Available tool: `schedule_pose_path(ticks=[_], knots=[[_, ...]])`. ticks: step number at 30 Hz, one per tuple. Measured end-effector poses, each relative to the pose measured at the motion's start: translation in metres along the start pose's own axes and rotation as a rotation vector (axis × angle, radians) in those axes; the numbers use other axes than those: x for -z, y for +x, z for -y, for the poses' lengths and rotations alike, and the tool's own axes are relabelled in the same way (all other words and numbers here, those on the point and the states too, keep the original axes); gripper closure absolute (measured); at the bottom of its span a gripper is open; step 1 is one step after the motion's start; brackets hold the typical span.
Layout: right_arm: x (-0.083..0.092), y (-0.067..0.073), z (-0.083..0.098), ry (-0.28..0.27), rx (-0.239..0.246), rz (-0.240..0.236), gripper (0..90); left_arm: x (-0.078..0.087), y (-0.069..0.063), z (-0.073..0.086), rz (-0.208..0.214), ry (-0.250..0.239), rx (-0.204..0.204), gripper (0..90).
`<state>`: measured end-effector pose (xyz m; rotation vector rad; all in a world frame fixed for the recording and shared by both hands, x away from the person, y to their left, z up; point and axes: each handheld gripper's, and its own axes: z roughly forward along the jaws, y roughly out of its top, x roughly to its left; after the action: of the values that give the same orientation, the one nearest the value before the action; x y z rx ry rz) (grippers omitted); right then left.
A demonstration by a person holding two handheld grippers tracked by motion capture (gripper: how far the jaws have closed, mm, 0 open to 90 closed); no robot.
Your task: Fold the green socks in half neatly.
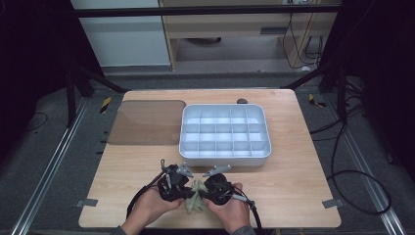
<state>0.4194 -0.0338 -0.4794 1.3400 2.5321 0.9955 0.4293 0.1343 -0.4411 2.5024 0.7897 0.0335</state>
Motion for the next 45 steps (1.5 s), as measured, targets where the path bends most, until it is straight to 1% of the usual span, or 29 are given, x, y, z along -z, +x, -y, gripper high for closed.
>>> schedule_pose_path(ticks=[2,5,7,11,15,16,19,21,22,24,28,31,35,37,39,41,43,45], knots=[[0.004,0.000,0.001,-0.004,0.003,0.006,58.6,0.000,0.000,0.000,-0.003,0.000,-0.004,84.4],[0.009,0.000,0.004,-0.002,0.002,0.020,54.8,-0.001,0.000,0.000,-0.005,0.001,-0.004,84.4],[0.012,0.000,0.006,-0.006,-0.002,0.017,52.2,-0.001,0.000,0.000,-0.004,0.001,-0.004,84.4],[0.010,0.003,0.007,0.000,0.011,0.011,46.1,0.000,0.000,0.000,-0.007,0.002,-0.004,84.3],[0.006,0.007,0.007,0.020,0.027,0.024,44.0,0.000,0.001,0.000,-0.003,-0.002,0.003,84.4],[0.006,0.008,0.008,0.027,0.029,0.023,43.7,0.000,0.001,0.000,-0.005,-0.003,-0.004,84.4],[0.002,0.010,0.008,0.031,0.049,0.029,43.1,0.001,0.001,0.000,-0.002,-0.004,0.000,84.3],[0.000,0.011,0.009,0.035,0.053,0.039,43.1,0.001,0.001,0.000,0.001,-0.008,0.006,84.3],[0.000,0.012,0.008,0.042,0.042,0.044,43.0,0.002,0.000,0.000,0.005,-0.011,0.006,84.3],[-0.002,0.012,0.009,0.044,0.060,0.048,43.1,0.003,-0.001,-0.001,0.006,-0.011,0.007,84.3],[-0.004,0.013,0.009,0.045,0.053,0.051,43.5,0.002,-0.004,-0.003,0.014,-0.015,-0.003,84.3],[-0.004,0.012,0.009,0.041,0.052,0.048,44.0,0.000,-0.007,-0.004,0.003,-0.008,-0.015,84.3],[0.000,0.010,0.010,0.034,0.046,0.031,45.5,-0.002,-0.008,-0.005,-0.003,-0.004,-0.021,84.3],[0.004,0.007,0.012,0.025,0.032,0.022,47.9,-0.002,-0.008,-0.005,-0.003,-0.004,-0.021,84.3],[0.009,0.004,0.014,0.019,0.027,0.015,52.9,-0.003,-0.008,-0.005,-0.003,-0.004,-0.029,84.3],[0.012,0.002,0.016,0.014,0.012,-0.002,57.6,-0.003,-0.008,-0.005,-0.003,-0.004,-0.027,84.3],[0.014,0.000,0.018,0.008,0.017,-0.011,65.5,-0.004,-0.009,-0.005,-0.006,0.000,-0.030,84.3],[0.015,-0.002,0.019,0.005,0.006,-0.020,73.4,-0.004,-0.009,-0.006,-0.006,0.000,-0.029,84.3]])
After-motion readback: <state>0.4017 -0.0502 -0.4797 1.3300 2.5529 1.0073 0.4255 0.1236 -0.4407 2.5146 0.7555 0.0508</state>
